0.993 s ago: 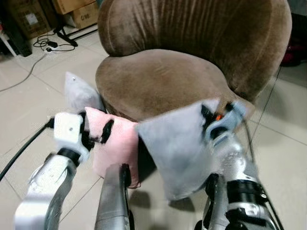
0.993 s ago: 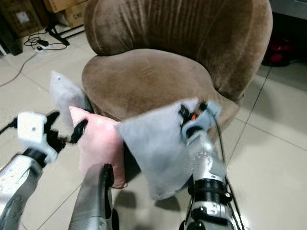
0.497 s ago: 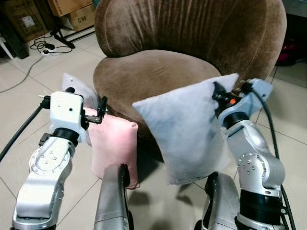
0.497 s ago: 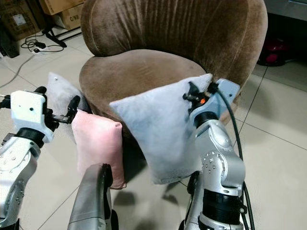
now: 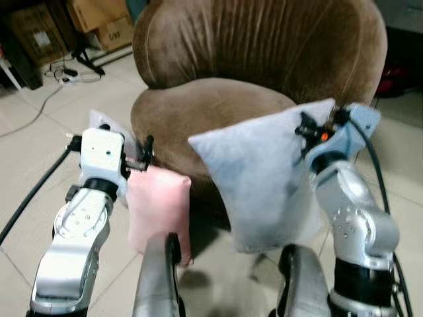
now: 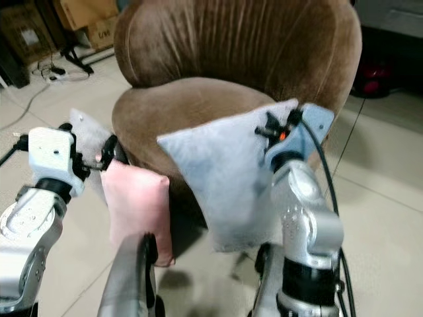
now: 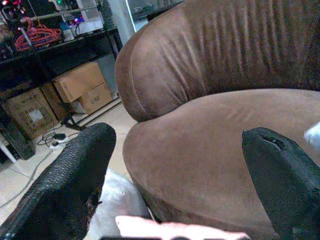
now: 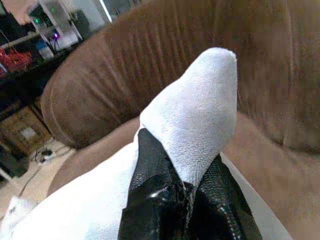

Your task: Move the pillow to the sofa from floor

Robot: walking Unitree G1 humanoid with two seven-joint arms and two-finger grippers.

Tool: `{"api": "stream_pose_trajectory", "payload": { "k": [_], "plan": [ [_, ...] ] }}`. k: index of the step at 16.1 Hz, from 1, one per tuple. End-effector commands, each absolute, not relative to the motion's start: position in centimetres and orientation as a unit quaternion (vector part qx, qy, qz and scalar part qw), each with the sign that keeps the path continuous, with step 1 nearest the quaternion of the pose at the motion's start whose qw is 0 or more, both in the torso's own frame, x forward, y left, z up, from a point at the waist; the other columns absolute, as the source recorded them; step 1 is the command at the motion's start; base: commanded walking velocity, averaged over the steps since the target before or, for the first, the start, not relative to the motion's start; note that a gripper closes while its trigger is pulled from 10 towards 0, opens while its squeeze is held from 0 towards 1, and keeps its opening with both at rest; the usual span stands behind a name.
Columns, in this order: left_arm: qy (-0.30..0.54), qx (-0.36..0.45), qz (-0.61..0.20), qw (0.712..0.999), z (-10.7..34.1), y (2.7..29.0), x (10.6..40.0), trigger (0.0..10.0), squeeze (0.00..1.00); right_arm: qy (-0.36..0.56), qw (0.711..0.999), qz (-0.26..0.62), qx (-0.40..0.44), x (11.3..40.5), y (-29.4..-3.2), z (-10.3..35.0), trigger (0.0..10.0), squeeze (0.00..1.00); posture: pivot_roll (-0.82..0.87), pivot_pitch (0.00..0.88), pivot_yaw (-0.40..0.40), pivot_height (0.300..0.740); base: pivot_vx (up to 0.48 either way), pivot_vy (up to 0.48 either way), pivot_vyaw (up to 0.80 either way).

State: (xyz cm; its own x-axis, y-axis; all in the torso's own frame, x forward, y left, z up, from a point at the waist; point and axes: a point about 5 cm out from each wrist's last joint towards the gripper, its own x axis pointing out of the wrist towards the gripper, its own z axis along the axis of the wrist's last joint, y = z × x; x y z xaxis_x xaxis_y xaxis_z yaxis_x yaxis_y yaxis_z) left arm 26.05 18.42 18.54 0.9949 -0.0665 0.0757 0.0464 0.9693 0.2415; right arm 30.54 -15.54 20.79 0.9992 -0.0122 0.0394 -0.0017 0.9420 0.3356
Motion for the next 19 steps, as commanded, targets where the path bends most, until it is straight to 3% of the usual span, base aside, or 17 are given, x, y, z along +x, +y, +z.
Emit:
{"api": "stream_pose_trajectory", "payload": {
  "k": [1,6,19],
  "plan": [
    [-0.047,0.127,-0.024,0.99,18.8,18.6,26.0,10.0,0.0,-0.088,0.985,0.014,0.151,30.3,-15.1,24.3,10.0,0.0,-0.08,0.0,0.057,0.572,0.0,0.0,0.0],
    [-0.055,0.129,-0.026,0.99,19.0,18.3,26.3,10.0,0.0,-0.165,0.975,0.004,0.146,30.9,-16.2,30.0,10.0,0.0,-0.09,0.0,0.055,0.622,0.0,0.0,0.0],
    [-0.052,0.136,-0.037,0.989,18.9,18.2,26.8,10.0,0.0,-0.128,0.977,0.024,0.166,30.8,-15.1,28.6,10.0,0.0,-0.1,0.0,0.074,0.74,0.0,0.0,0.0]
  ]
}}
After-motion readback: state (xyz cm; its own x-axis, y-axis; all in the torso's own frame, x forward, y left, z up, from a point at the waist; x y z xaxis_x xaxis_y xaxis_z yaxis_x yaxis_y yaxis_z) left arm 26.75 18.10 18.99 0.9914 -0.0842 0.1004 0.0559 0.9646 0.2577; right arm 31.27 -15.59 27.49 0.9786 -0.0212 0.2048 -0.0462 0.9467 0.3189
